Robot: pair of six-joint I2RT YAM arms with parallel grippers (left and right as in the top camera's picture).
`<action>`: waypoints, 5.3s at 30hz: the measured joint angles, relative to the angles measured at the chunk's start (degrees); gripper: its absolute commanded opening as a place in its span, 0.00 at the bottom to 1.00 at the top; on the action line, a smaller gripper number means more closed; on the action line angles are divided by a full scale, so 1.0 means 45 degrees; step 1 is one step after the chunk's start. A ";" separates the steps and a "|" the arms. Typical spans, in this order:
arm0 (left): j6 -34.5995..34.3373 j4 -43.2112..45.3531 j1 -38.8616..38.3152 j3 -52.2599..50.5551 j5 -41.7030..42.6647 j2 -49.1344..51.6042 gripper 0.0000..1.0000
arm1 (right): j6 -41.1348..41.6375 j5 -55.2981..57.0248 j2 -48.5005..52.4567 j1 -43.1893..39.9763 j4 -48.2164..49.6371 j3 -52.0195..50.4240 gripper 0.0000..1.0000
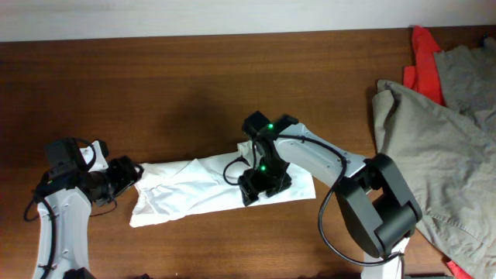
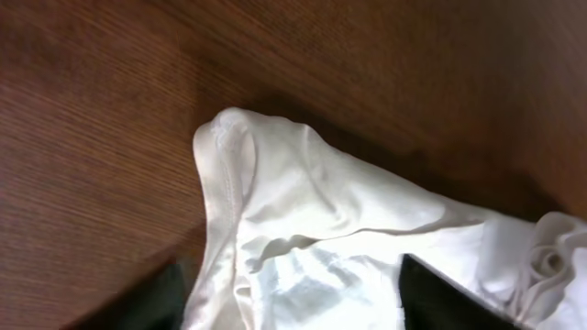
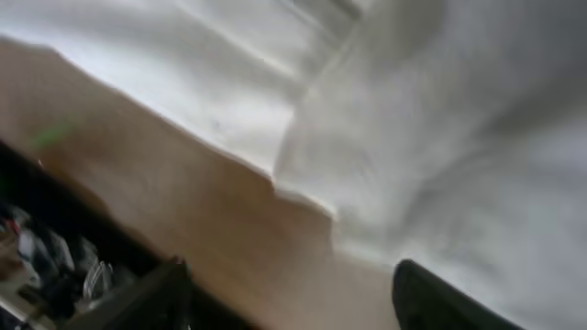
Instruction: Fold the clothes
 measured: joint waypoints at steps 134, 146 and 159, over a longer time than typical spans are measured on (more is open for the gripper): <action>-0.0291 -0.7728 -0.8893 1.2730 -0.4624 0.9020 0.64 | -0.1302 -0.0306 -0.2113 -0.2691 -0.1399 0.0355 0.91; 0.0821 -1.0040 -0.8665 1.2638 -0.4439 1.2643 0.55 | 0.0588 0.0078 -0.1341 0.0821 0.1831 -0.2817 0.79; 0.0384 -1.1735 -0.8709 1.1322 -0.3531 1.2667 0.51 | 0.1360 0.5727 -0.0413 -0.2963 0.1292 -0.1137 0.86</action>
